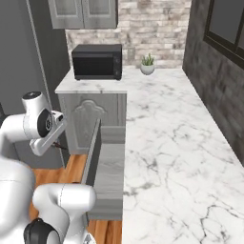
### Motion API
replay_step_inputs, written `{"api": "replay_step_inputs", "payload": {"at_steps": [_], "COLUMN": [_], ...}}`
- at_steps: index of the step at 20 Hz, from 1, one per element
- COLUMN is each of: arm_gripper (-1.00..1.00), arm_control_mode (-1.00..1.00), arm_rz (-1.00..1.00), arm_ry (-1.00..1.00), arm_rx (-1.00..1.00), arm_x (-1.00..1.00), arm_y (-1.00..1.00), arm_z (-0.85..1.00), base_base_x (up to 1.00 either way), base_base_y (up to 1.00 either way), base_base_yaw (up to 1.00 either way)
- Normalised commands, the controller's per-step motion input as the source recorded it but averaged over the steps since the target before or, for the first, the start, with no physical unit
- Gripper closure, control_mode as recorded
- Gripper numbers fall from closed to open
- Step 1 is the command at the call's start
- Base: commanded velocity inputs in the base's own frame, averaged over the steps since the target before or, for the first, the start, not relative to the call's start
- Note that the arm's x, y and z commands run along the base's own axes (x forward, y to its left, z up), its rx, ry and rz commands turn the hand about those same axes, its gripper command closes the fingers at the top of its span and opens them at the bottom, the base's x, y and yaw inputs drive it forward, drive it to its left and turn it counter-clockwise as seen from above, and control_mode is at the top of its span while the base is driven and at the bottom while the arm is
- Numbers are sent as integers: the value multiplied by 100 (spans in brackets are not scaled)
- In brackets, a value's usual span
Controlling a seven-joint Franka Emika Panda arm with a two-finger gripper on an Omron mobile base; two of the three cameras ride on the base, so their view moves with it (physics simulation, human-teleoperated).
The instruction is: Organize the utensils by type. Pick up the wooden spoons from the counter and place them in the open cabinet. Then pick up the metallic utensils from the counter and place them in the open drawer.
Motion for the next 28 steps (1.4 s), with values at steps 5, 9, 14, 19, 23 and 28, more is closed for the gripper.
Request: {"api": "replay_step_inputs", "payload": {"at_steps": [5,9,14,19,23,28], "arm_gripper": [100,100,100,100,100,100], "arm_control_mode": [-100,-100,-100,-100,-100,-100], "arm_rz": [-1,-11,-33,-44,-43,-38], "arm_ry": [0,0,1,6,7,11], "arm_rx": [7,21,16,12,7,1], "arm_x": [1,16,19,31,34,34], "arm_y": [-6,-20,-30,-30,-22,-10], "arm_z": [-1,-1,-6,-12,-15,-15], "base_base_x": [0,0,0,0,0,0], "base_base_y": [-4,0,0,0,0,0], "base_base_yaw": [0,0,0,0,0,0]}}
